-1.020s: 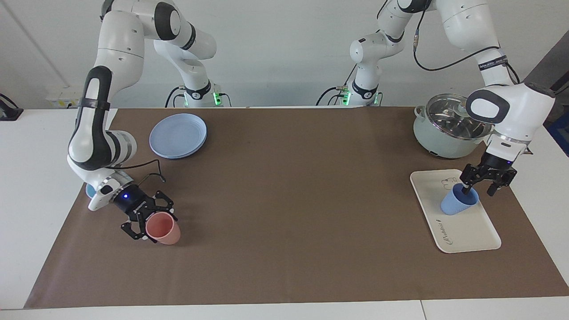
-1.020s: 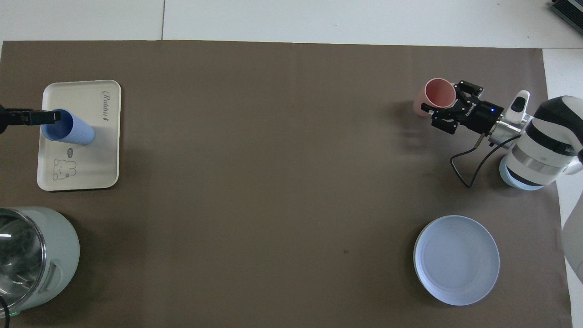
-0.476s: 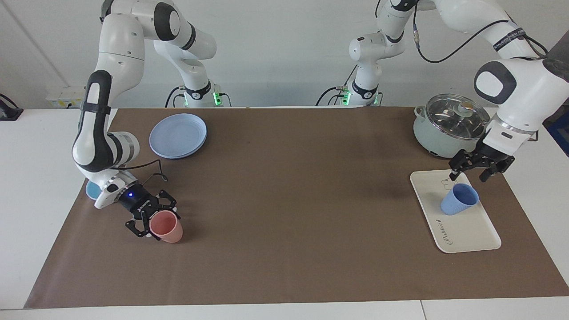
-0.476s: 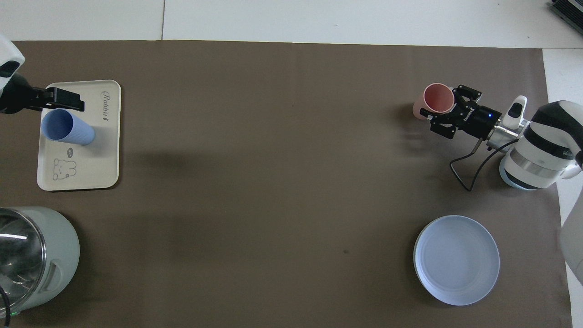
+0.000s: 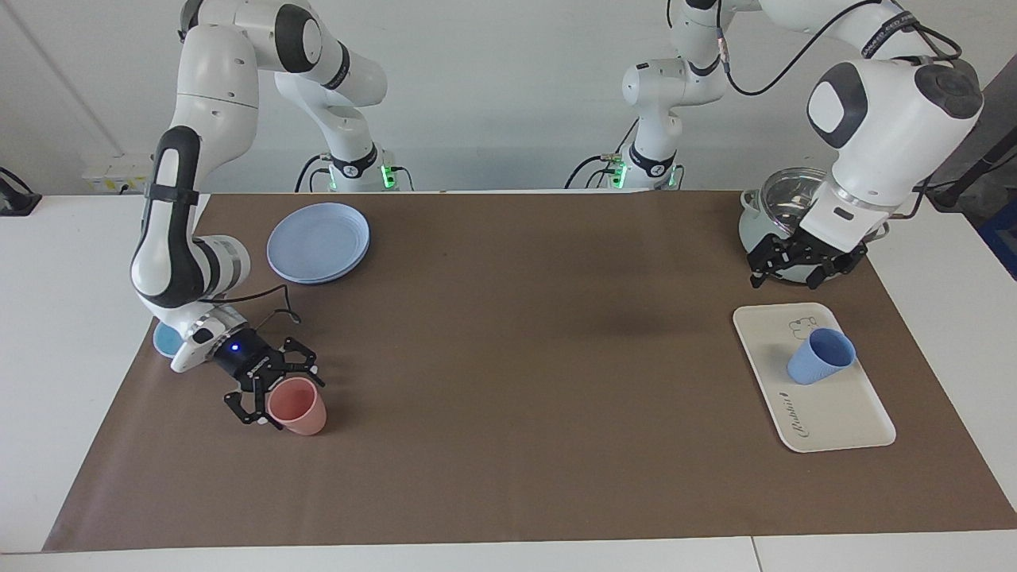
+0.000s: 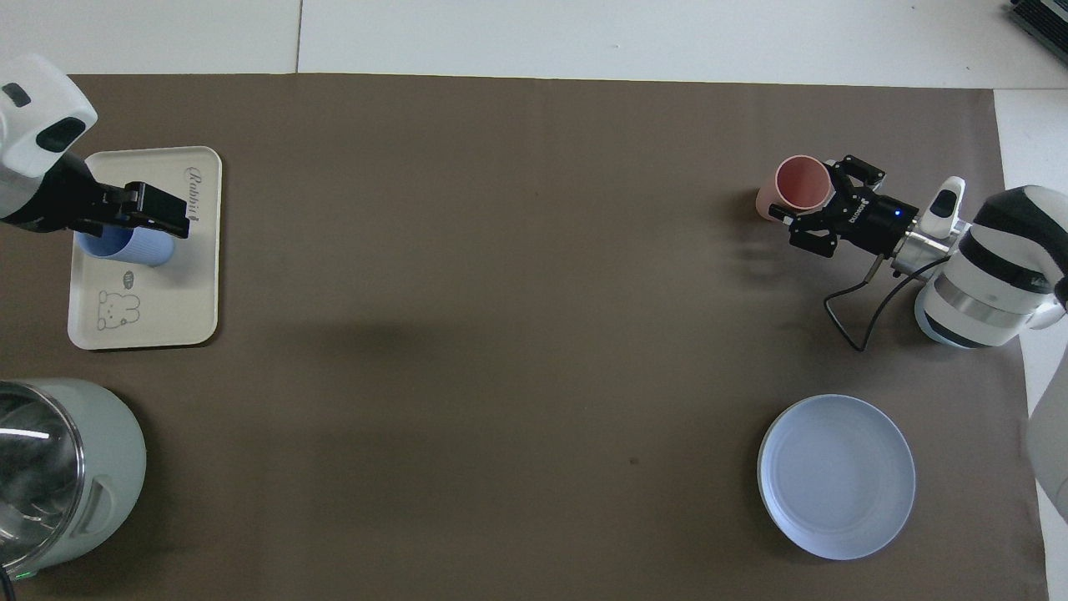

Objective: Place cup on tray
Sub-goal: 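Withdraw the left gripper while the right gripper releases the pink cup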

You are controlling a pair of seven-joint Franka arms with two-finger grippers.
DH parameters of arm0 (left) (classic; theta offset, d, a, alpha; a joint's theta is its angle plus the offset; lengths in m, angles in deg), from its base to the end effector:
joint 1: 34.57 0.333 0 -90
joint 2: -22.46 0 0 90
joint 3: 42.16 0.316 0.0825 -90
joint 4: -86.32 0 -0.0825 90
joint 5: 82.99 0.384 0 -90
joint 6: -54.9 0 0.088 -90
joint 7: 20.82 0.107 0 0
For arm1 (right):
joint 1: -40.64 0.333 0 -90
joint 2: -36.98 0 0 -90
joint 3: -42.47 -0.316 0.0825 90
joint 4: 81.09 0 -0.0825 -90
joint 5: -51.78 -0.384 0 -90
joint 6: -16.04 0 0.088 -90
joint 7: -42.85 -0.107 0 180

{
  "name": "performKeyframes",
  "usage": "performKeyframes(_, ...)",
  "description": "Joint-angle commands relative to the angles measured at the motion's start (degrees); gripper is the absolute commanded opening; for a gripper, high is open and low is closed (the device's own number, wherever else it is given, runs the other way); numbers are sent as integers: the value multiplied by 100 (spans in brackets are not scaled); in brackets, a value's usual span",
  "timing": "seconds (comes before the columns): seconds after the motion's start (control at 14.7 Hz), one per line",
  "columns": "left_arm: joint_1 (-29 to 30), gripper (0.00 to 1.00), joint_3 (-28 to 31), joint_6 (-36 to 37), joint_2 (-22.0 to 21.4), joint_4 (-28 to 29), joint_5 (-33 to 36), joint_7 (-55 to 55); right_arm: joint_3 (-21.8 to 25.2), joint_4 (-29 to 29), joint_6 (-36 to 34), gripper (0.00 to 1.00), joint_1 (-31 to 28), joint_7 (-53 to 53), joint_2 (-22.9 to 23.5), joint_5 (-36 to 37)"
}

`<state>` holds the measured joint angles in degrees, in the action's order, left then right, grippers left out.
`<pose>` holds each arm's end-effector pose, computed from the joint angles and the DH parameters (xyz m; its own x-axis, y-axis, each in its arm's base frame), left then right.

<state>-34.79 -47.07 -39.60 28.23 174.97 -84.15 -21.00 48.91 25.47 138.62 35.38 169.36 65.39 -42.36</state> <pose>0.5888 -0.0525 0.5851 0.9964 -0.0843 0.0016 -0.0843 -0.9960 0.0288 0.6441 -0.0845 0.2673 0.2807 0.2628 0.9231 0.7701 -0.6357 -0.0532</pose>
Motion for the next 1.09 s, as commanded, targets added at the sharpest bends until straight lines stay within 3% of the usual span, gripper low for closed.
performKeyframes(0.0,-83,100,60,396,-269,73,169,-131,-56,146,109,100,-45,-353,-387,-62)
performKeyframes(0.2,-39,100,60,740,-393,91,178,-104,-56,173,257,100,7,-941,-703,183)
performKeyframes(0.48,-22,100,95,731,-507,91,178,-131,-56,208,750,100,262,-2917,-1380,1228)
performKeyframes(0.88,66,100,104,635,-542,91,178,-69,-29,155,1075,100,534,-5493,-1881,3766)
performKeyframes(1.02,66,100,104,634,-542,91,178,-69,-29,155,1041,100,544,-6466,-2075,4933)
